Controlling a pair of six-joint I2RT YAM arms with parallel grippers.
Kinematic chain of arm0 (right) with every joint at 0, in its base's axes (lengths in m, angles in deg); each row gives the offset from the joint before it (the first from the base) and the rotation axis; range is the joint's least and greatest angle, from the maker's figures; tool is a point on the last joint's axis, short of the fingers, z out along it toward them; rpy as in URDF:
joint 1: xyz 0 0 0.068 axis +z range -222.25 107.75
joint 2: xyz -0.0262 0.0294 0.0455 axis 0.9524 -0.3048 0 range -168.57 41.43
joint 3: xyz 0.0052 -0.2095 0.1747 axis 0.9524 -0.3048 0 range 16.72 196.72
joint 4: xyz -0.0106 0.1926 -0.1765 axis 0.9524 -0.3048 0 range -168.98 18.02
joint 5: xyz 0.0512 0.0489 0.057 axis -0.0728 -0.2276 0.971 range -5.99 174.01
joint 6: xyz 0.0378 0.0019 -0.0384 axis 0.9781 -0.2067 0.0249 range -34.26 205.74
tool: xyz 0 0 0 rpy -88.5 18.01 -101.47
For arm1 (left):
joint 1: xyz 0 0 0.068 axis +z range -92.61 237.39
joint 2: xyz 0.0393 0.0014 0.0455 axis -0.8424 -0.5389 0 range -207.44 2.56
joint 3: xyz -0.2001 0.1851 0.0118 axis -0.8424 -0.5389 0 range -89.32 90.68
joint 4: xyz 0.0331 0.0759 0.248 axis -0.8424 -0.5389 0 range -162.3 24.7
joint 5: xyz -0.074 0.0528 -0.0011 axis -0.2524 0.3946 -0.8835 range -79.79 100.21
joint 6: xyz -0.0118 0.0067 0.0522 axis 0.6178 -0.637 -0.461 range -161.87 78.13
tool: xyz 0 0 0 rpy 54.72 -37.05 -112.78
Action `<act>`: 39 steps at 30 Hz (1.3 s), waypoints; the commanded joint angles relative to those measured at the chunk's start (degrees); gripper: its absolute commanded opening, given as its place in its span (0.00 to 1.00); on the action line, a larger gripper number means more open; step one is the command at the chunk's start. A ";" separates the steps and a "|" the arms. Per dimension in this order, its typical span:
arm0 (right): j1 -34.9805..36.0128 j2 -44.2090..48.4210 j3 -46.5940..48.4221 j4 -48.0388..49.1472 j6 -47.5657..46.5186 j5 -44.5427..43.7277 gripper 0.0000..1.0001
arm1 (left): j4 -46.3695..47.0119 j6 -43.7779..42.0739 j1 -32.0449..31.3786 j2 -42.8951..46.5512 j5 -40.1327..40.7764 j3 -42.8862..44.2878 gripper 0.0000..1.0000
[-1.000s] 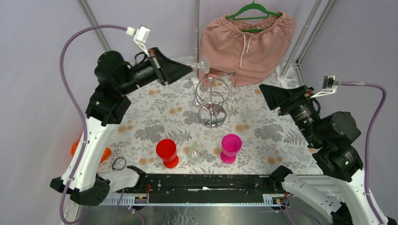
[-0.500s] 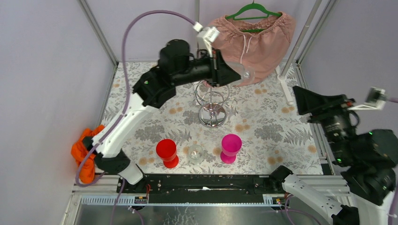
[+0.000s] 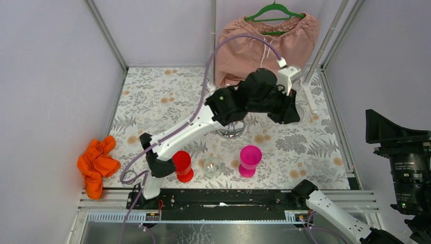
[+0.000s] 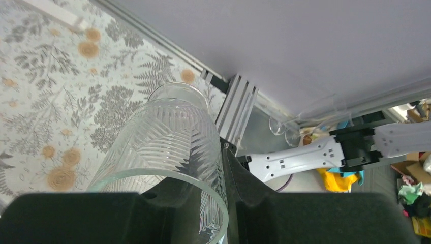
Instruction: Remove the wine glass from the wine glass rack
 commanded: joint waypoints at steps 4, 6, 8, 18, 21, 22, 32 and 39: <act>0.03 1.16 -0.40 -2.34 -2.28 -4.88 0.71 | -0.72 -2.98 -3.45 -5.12 3.57 3.29 0.00; 0.12 1.61 -0.54 -2.55 -2.38 -5.27 0.72 | -2.08 -3.60 -4.26 -6.95 4.51 3.58 0.00; 0.13 1.95 -0.71 -2.78 -2.46 -5.50 0.72 | -3.22 -4.04 -4.92 -8.62 5.46 4.06 0.00; 0.47 3.37 -1.79 -2.81 -2.26 -6.32 0.72 | -7.63 -6.83 -8.49 -14.45 12.51 3.28 0.00; 0.56 3.47 -2.42 -2.57 -2.08 -6.21 0.72 | -7.97 -7.36 -9.32 -15.62 13.49 2.74 0.00; 0.56 3.46 -2.54 -2.53 -2.05 -5.96 0.72 | -8.23 -7.50 -9.54 -16.00 13.75 2.77 0.00; 0.56 3.42 -3.56 -1.81 -1.44 -4.93 0.72 | -10.38 -9.08 -10.68 -19.99 14.54 2.95 0.00; 0.56 3.08 -2.34 -2.07 -1.48 -4.27 0.72 | -12.11 -10.43 -10.69 -22.77 16.46 3.62 0.00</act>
